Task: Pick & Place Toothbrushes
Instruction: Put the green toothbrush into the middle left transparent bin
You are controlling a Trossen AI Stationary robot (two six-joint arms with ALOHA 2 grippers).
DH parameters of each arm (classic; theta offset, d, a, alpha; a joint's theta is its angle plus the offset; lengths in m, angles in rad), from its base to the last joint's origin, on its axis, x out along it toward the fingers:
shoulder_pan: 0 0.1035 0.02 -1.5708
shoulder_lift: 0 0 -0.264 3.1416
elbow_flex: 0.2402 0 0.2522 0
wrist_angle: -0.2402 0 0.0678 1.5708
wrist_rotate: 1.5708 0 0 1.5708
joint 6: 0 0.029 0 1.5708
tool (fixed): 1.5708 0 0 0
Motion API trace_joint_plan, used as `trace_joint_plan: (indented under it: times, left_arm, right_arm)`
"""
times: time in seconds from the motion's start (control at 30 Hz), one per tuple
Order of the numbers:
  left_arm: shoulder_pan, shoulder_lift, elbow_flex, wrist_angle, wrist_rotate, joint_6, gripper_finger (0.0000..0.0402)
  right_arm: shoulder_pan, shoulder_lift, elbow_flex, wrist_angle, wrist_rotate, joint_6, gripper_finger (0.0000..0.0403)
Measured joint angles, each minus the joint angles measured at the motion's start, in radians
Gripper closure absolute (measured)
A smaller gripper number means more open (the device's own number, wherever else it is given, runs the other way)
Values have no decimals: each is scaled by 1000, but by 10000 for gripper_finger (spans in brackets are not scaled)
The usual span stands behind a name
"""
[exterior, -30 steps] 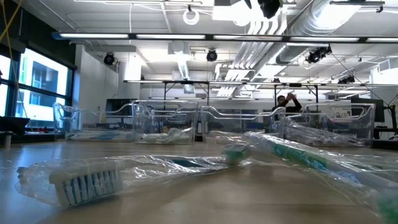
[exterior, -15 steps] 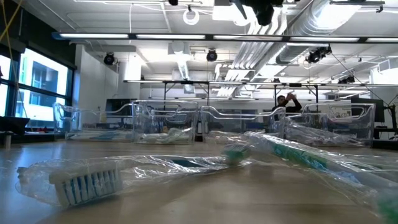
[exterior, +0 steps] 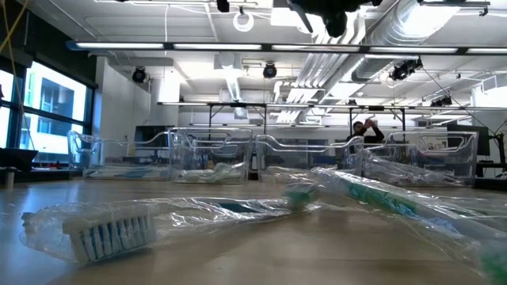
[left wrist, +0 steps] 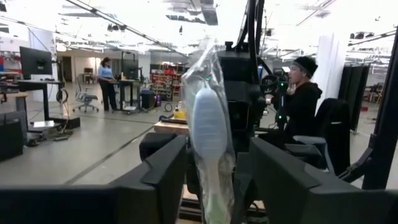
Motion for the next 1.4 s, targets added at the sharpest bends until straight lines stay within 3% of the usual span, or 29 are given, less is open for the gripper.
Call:
trace_joint_plan:
  times: [0.3, 0.63, 1.4]
  left_arm:
    - [0, 0, 0, 1, -20, 0, 331]
    - [0, 0, 0, -2, -37, -3, 390]
    - [0, -1, 0, -25, -39, 3, 392]
  right_arm:
    - [0, 0, 0, 0, 1, 0, 363]
    - [0, 0, 0, 2, 2, -4, 363]
    - [0, 0, 0, -4, 1, 0, 363]
